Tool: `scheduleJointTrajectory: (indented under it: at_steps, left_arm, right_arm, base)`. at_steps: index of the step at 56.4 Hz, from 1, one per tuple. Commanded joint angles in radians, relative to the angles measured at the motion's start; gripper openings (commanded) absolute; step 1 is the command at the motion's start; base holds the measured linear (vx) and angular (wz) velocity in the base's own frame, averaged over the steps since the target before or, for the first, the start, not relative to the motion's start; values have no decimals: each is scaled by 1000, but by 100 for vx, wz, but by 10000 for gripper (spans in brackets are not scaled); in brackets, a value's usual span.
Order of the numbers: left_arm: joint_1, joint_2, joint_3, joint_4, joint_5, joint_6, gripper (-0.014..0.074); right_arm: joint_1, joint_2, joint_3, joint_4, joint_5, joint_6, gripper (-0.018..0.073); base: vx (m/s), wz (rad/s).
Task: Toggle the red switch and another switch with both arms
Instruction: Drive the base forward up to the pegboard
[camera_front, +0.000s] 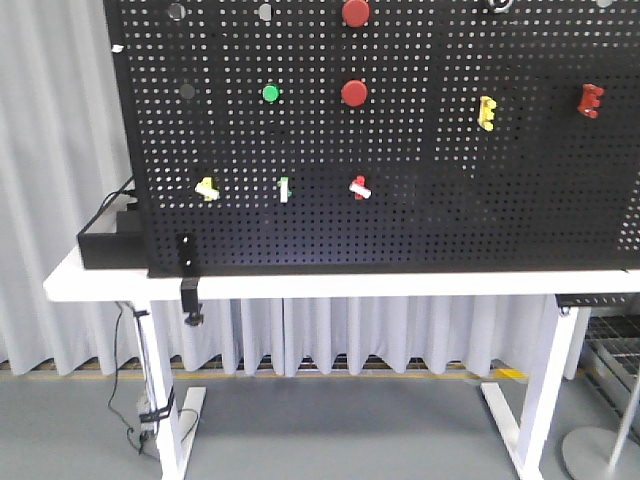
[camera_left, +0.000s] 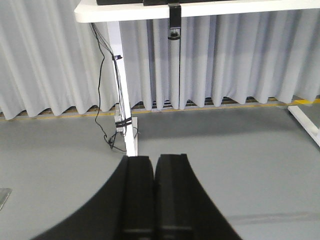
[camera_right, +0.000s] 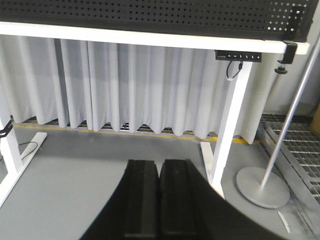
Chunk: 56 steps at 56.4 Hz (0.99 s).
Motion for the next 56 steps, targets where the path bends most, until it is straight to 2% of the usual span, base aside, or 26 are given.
scheduleJointTrajectory:
  at_steps: [1, 56]
  left_arm:
    - [1, -20, 19, 1, -76, -4, 2]
    - [1, -20, 19, 1, -76, -4, 2]
  right_arm:
    - [-5, -10, 5, -13, -77, -6, -6]
    - [-5, -10, 5, -13, -77, -6, -6]
  base:
    - [34, -3]
    - [33, 2]
